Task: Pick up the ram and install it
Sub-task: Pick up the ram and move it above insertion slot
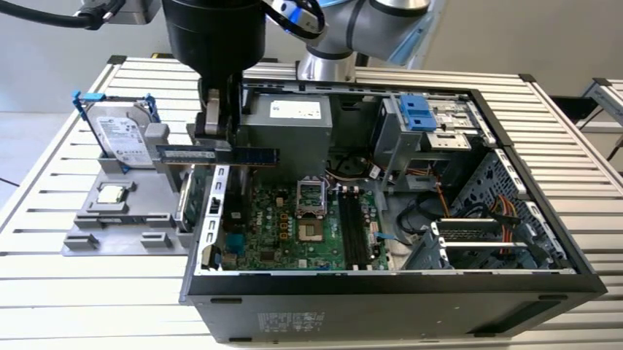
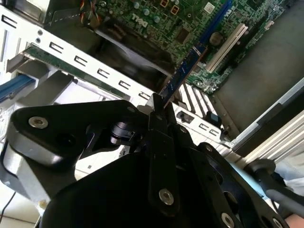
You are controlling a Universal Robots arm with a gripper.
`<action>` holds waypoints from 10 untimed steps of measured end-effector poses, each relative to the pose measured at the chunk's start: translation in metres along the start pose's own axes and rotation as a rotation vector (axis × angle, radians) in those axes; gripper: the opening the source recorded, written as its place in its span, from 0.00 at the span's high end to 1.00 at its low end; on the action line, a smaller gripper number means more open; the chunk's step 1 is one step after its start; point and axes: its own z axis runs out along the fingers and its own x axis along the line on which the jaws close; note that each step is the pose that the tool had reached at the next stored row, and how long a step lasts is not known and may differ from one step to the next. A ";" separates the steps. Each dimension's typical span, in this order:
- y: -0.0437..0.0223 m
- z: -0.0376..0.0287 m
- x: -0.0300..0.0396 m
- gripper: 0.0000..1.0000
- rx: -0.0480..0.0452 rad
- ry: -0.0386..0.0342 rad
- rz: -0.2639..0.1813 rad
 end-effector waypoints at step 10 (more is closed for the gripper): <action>-0.0221 -0.0014 -0.0002 1.00 -0.0028 -0.0002 0.002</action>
